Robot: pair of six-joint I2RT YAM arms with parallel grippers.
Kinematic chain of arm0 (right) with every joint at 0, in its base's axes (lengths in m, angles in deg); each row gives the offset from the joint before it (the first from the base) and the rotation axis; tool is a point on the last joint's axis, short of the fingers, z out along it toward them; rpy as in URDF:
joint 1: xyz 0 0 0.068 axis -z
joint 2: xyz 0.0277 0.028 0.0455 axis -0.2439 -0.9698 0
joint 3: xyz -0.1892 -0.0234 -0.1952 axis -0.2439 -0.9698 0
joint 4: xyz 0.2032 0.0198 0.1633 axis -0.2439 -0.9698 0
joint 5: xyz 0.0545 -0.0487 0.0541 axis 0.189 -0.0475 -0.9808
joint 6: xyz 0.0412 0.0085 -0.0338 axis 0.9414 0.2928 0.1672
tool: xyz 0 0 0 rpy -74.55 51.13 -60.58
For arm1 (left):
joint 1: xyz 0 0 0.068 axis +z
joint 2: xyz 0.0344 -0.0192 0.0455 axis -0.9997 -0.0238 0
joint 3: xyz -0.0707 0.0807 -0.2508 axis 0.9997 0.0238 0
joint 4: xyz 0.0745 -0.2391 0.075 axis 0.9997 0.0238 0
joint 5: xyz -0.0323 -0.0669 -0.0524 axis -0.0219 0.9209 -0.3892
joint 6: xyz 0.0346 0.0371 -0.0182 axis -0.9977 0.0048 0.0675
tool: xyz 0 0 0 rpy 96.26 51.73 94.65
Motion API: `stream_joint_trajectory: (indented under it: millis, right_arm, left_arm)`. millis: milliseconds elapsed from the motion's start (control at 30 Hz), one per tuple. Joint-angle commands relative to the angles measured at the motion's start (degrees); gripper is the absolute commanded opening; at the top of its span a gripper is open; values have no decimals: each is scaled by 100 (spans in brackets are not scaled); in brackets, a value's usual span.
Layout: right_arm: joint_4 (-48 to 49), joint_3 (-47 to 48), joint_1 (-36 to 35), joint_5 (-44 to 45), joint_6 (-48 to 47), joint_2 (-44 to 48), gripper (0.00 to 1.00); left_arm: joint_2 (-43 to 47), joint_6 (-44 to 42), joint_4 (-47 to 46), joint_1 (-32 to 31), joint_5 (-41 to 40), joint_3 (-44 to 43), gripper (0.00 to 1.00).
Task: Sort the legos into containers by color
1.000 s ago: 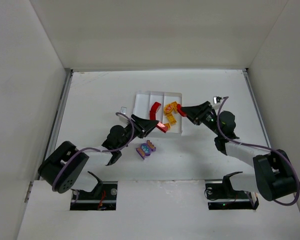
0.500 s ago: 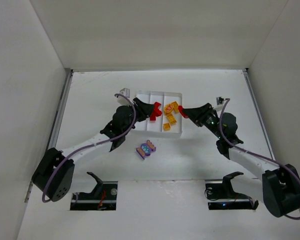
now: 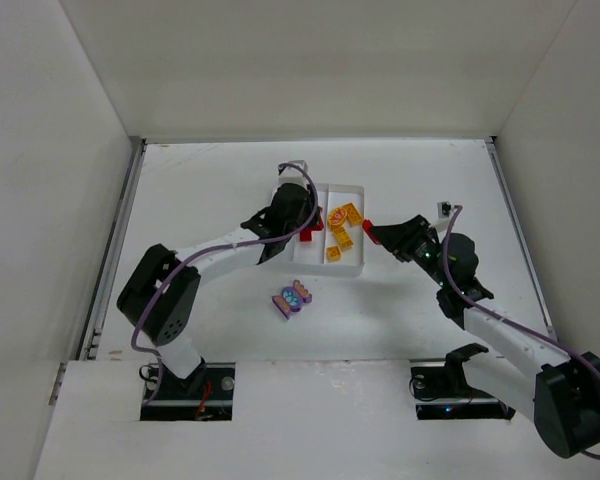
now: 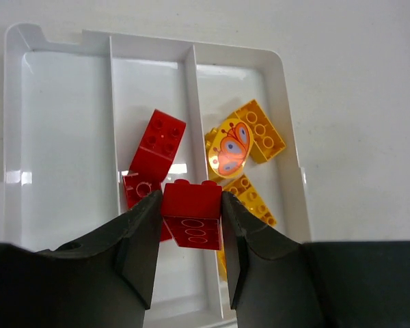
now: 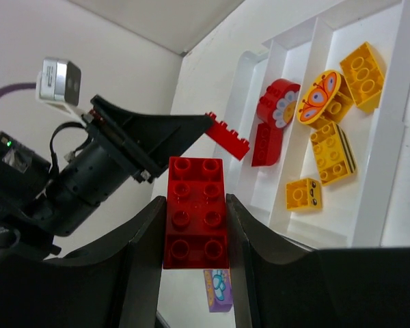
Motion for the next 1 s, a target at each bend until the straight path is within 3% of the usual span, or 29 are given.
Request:
stream_joint_trajectory:
  millis: [0,333,633,700,867,967]
  right_arm:
    - [41,-75,-49,119,-152,119,35]
    - [112,-251,-66,84,-178,233,35]
    - [164,-357,-119,58,-222,374,36]
    - [234,-357,-171,40,-239,295,36]
    - [358,-251,-356,137,-275,-74,36]
    - [358,-111,-540,329,-327,-320,37]
  left_arm:
    - [-332,-606,17,-46,-311,-702,10]
    - [-1712,-1133,-282,270,-610,-2153,10]
    - [-2381,-1284,-1011,516,-628,-2339,14]
    - [-2399,-1231,-1152,516,-593,-2286,18]
    - [-2171,-1143,-1389,437,-557,-2049,44]
    - [-1847,-1020,-1469,446,-435,-1821,51]
